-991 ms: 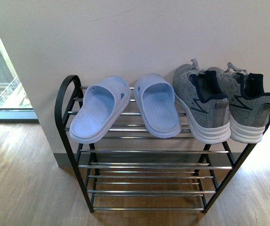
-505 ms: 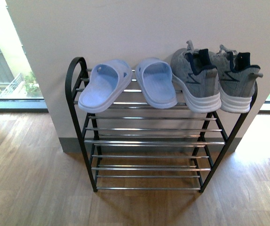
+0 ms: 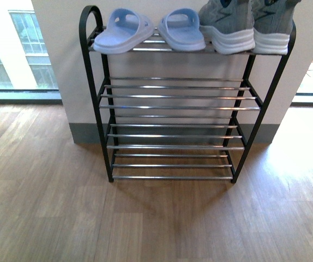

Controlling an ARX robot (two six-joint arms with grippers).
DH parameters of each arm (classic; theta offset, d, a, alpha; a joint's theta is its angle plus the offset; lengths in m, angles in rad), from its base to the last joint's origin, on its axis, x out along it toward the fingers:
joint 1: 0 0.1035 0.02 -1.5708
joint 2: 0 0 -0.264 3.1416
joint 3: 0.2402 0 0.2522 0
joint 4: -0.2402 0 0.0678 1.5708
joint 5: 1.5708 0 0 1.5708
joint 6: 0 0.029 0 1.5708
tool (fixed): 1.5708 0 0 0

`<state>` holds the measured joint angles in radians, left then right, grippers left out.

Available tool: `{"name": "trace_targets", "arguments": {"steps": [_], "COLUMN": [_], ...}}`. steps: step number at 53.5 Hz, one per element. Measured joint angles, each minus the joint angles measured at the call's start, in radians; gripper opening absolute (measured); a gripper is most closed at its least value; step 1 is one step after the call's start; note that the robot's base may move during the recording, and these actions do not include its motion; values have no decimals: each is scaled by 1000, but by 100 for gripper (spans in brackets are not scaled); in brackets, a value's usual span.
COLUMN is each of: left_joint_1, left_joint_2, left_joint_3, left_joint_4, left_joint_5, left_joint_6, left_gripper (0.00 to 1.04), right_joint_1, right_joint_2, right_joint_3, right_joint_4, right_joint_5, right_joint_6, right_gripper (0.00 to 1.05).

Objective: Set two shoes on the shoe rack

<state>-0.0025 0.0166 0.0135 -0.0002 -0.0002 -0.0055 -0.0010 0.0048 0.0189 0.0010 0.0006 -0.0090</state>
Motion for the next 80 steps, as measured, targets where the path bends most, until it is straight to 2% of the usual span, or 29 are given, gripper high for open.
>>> {"name": "trace_targets", "arguments": {"steps": [80], "left_joint_1": [0], "left_joint_2": [0], "left_joint_3": [0], "left_joint_4": [0], "left_joint_5": [0], "left_joint_6": [1], "left_gripper": [95], "right_joint_1": [0], "right_joint_2": [0], "right_joint_3": [0], "right_joint_4": [-1], "right_joint_5": [0], "right_joint_6": [2], "right_gripper": [95]}}
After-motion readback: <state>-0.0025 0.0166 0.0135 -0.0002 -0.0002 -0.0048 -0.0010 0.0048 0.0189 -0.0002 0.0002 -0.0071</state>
